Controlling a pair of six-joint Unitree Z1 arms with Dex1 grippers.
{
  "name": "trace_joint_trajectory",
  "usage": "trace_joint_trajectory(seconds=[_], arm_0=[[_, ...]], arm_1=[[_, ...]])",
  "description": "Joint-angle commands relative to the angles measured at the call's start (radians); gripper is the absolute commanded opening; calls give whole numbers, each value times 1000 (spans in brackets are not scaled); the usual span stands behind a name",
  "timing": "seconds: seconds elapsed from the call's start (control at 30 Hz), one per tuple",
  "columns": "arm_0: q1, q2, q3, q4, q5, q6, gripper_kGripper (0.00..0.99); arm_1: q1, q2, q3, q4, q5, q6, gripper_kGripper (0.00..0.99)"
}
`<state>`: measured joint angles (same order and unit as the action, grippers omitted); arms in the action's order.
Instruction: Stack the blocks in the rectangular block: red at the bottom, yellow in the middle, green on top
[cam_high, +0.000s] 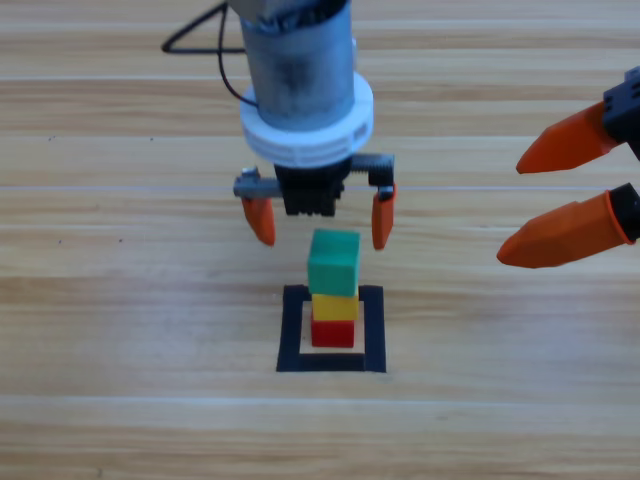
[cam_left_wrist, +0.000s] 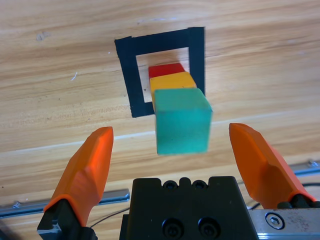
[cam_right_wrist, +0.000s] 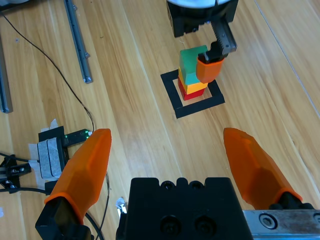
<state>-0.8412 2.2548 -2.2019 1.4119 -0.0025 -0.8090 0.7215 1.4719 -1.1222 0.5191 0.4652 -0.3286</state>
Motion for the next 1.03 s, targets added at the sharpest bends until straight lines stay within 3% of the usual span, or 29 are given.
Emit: trace_joint_trajectory(seconds=[0.03, 0.13, 0.23, 0.3, 0.43, 0.47, 0.57, 1.03], arm_0=[[-26, -198, -90, 6, 18, 48, 990], [-26, -313, -102, 4, 72, 70, 990], [39, -412, 60, -5, 127, 119, 990], [47, -497, 280, -169, 141, 162, 990], [68, -817, 935, -677, 87, 237, 990], [68, -836, 987, -711, 84, 248, 990], [65, -745, 936, -719, 84, 264, 990], [48, -705, 910, -725, 85, 258, 990]], arm_1=[[-22, -38, 27, 15, 20, 6, 989], [-22, -38, 25, 15, 20, 6, 989], [-22, -28, 22, 15, 20, 6, 989], [-22, -25, 21, 15, 20, 6, 989], [-22, -22, 22, 15, 20, 6, 989], [-22, -21, 22, 15, 20, 6, 989], [-22, -18, 22, 15, 20, 6, 989], [-22, -13, 21, 15, 20, 6, 989]])
